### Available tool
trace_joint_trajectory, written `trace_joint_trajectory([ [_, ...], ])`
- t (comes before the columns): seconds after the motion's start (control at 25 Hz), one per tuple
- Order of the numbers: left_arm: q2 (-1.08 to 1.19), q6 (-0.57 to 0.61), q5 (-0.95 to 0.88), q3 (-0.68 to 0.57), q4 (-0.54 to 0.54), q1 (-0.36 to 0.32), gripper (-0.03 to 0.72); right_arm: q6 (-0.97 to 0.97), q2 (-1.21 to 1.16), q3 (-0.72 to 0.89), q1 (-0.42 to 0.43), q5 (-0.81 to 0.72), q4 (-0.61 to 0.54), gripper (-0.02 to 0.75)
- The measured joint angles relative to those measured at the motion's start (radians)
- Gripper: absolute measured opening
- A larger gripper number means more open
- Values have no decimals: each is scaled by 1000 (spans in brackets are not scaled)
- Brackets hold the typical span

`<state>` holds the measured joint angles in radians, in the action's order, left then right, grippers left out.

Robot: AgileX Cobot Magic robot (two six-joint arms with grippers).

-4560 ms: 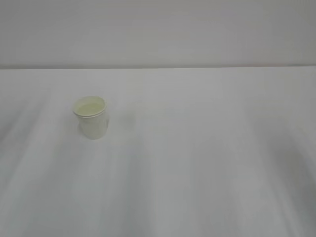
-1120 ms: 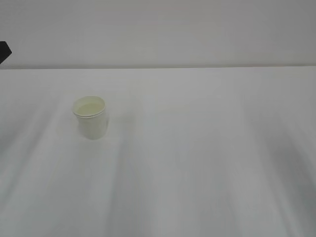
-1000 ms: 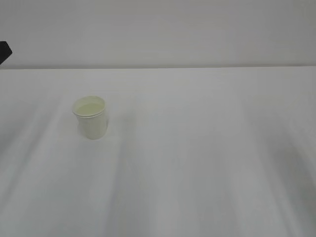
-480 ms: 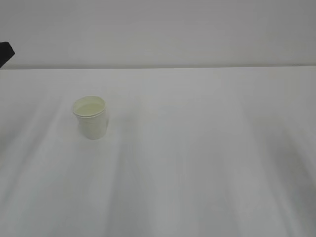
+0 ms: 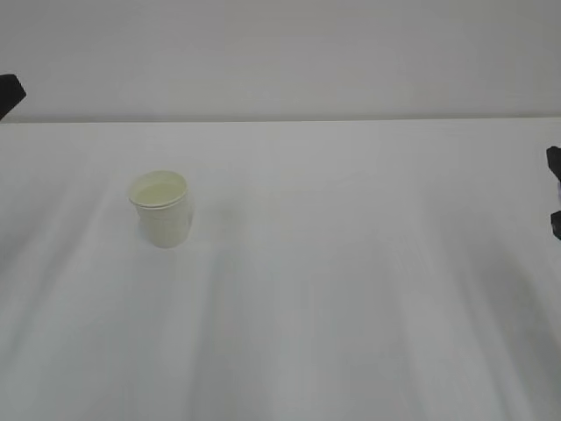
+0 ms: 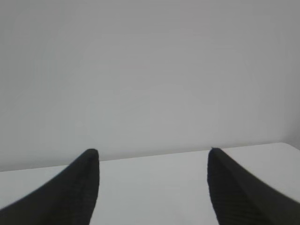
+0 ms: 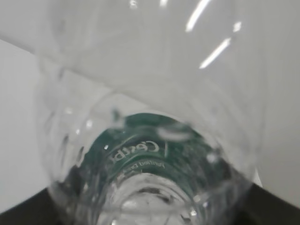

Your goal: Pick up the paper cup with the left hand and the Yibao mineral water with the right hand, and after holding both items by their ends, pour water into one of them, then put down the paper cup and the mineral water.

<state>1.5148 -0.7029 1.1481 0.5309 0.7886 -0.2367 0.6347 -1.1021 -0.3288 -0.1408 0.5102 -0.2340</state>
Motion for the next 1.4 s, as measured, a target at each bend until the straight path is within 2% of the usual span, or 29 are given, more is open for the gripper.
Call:
trace_joint_trajectory([
  [0.28,0,-8,0,0,0,0,520,-69,0,0,0,-21,79,445],
  [0.76,0,-32,0,0,3,0,517,-227,0,-10,2,-76,286,445],
  [1.0,0,-35,0,0,5,0,487,-369,0,-33,57,-102,427,445],
  [1.4,0,-35,0,0,5,0,477,-441,0,-39,63,-115,530,445],
])
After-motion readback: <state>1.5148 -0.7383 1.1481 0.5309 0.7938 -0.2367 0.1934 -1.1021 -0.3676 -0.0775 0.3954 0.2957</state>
